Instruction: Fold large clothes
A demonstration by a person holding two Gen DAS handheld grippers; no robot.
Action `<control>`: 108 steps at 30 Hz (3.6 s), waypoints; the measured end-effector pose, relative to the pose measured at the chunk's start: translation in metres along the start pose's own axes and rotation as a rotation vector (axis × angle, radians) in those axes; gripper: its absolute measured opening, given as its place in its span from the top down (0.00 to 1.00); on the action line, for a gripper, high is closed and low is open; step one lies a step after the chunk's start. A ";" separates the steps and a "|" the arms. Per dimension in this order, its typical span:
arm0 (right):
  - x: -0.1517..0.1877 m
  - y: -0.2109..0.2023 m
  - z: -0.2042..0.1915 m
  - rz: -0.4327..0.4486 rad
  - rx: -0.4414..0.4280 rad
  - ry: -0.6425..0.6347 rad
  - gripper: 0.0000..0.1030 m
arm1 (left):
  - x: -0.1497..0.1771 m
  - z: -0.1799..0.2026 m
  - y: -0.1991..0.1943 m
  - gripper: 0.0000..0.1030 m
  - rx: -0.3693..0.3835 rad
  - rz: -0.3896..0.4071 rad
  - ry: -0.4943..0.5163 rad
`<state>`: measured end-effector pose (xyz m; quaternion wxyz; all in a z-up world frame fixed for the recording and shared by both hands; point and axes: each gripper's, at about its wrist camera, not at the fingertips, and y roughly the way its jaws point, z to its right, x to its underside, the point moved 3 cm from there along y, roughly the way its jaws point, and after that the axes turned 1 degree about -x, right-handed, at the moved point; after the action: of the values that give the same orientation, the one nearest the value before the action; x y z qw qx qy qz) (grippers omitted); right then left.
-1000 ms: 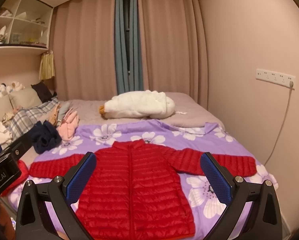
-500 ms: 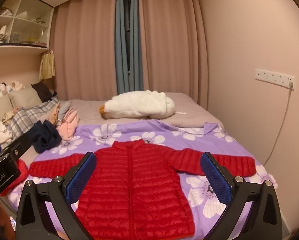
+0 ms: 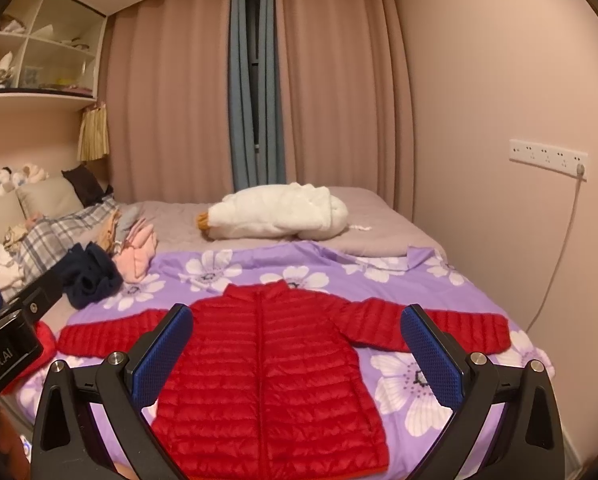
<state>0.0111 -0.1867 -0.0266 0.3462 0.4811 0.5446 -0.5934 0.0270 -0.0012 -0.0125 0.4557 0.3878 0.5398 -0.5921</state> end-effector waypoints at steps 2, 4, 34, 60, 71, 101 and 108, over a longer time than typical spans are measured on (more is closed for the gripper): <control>0.000 0.000 0.000 0.001 0.001 0.000 0.00 | 0.000 0.001 0.000 0.00 0.000 0.000 -0.001; 0.000 0.000 0.000 0.000 -0.001 0.002 0.00 | 0.000 0.001 0.000 0.00 -0.001 0.000 0.001; 0.003 0.001 0.000 -0.006 0.003 0.000 0.00 | 0.000 0.001 0.001 0.00 0.002 -0.004 0.009; 0.003 -0.003 0.002 -0.005 0.002 -0.001 0.00 | 0.003 0.003 -0.003 0.00 0.001 -0.001 0.016; 0.003 0.002 0.002 -0.008 -0.013 0.002 0.00 | 0.004 0.007 0.007 0.00 0.000 -0.019 0.015; 0.115 0.209 0.357 -0.299 0.418 0.669 0.00 | 0.075 -0.110 0.225 0.01 -0.242 -0.117 -0.239; 0.180 0.243 0.424 -0.427 0.387 0.956 0.45 | 0.112 -0.117 0.264 0.12 -0.100 -0.236 -0.380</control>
<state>0.1029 -0.6221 -0.2976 -0.1619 0.6306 0.6074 -0.4552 0.2442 0.1006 -0.2080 0.4953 0.1804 0.5148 -0.6761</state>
